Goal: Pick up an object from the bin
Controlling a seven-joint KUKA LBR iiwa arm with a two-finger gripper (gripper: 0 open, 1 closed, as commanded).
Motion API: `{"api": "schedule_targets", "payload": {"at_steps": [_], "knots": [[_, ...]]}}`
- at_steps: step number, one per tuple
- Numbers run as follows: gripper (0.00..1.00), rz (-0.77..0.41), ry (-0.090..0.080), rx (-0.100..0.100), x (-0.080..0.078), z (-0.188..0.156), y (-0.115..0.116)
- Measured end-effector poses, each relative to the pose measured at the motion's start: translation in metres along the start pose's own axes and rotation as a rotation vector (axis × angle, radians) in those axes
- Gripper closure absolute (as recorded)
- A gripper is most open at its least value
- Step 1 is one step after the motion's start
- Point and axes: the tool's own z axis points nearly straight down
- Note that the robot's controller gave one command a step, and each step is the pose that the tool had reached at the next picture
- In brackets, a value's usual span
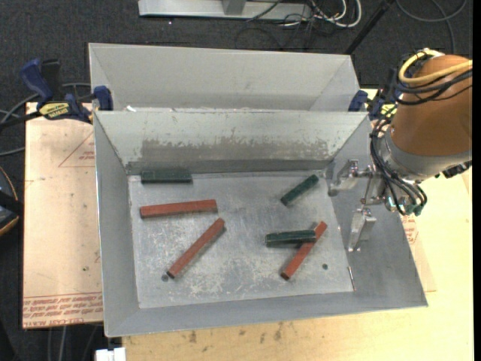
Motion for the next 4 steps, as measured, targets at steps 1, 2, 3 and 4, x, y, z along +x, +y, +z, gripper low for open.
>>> {"api": "schedule_targets", "payload": {"at_steps": [1, 2, 3, 4], "knots": [[0.0, -0.003, -0.008, 0.001, -0.001, -0.004, 0.0], [0.0, -0.03, -0.015, 0.003, -0.002, 0.043, -0.001], [1.0, -0.163, -0.026, 0.004, -0.017, 0.144, 0.019], [1.0, -0.164, -0.026, 0.004, -0.017, 0.144, 0.019]]}}
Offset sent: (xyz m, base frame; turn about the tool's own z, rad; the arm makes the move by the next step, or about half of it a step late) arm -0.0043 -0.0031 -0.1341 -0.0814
